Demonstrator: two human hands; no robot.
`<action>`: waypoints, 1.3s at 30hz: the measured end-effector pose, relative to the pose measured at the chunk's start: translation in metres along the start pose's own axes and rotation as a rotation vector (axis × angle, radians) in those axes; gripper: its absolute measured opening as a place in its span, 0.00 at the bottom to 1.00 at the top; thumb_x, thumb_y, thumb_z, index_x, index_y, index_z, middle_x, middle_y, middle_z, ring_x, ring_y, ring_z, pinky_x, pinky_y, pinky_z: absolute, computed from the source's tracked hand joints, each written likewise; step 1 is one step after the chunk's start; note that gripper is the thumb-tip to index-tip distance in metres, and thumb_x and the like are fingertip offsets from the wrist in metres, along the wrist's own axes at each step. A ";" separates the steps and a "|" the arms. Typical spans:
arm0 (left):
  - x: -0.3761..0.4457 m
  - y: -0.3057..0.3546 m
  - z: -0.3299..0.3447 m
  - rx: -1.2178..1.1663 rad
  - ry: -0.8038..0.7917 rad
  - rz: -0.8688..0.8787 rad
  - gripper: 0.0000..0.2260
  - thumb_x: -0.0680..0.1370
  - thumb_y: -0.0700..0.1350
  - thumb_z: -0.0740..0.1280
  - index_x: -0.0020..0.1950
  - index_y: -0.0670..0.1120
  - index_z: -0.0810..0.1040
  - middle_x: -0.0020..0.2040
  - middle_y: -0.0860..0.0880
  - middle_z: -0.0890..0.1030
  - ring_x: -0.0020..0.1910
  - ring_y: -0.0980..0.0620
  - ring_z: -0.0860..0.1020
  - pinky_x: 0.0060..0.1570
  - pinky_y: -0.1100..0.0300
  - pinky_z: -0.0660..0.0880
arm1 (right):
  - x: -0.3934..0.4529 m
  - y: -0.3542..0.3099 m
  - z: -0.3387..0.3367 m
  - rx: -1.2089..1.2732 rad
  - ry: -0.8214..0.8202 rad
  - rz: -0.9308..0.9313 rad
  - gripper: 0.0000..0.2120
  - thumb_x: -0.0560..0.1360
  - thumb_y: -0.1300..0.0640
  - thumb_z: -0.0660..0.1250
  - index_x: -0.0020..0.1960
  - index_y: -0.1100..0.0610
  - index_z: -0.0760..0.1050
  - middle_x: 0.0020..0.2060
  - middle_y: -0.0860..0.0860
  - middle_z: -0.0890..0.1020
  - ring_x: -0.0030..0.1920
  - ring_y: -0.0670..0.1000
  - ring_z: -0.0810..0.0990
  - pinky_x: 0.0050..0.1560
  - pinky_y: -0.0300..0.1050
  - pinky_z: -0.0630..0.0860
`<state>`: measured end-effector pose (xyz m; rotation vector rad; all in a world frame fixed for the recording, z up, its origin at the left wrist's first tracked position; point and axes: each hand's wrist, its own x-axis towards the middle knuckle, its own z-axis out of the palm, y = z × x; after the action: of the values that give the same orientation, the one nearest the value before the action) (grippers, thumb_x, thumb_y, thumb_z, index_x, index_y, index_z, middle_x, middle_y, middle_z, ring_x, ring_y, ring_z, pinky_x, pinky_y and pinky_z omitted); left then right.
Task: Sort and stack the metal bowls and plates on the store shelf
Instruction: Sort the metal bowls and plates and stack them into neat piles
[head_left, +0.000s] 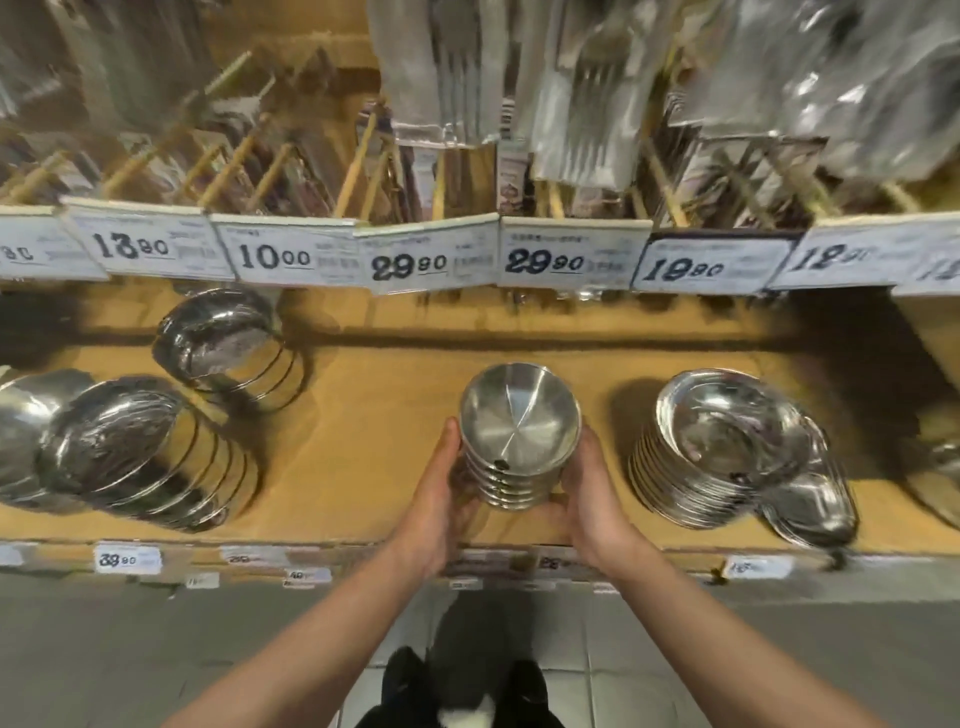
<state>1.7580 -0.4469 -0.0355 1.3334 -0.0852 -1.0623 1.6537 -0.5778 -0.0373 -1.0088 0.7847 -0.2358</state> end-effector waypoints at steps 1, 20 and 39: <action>0.002 0.000 0.009 -0.001 -0.005 -0.007 0.36 0.65 0.77 0.65 0.67 0.59 0.77 0.61 0.54 0.84 0.67 0.50 0.77 0.74 0.44 0.66 | 0.000 -0.001 -0.008 -0.001 0.003 0.005 0.25 0.81 0.33 0.49 0.72 0.41 0.70 0.69 0.45 0.77 0.71 0.49 0.72 0.70 0.66 0.70; 0.016 -0.017 0.038 0.051 -0.030 -0.008 0.24 0.70 0.77 0.61 0.61 0.68 0.79 0.60 0.59 0.83 0.66 0.53 0.77 0.71 0.47 0.69 | 0.005 -0.011 -0.046 -0.035 -0.022 0.039 0.26 0.78 0.28 0.50 0.68 0.36 0.74 0.62 0.39 0.81 0.64 0.44 0.77 0.55 0.52 0.77; -0.027 -0.005 -0.007 0.040 0.210 -0.065 0.16 0.83 0.57 0.60 0.55 0.48 0.82 0.50 0.50 0.86 0.54 0.52 0.82 0.58 0.54 0.78 | -0.033 0.015 -0.053 -0.080 0.240 0.183 0.22 0.86 0.46 0.51 0.71 0.58 0.71 0.63 0.56 0.78 0.63 0.54 0.76 0.67 0.51 0.71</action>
<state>1.7444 -0.4229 -0.0281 1.4853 0.0945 -0.9732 1.5916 -0.5878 -0.0495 -0.9881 1.1061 -0.1703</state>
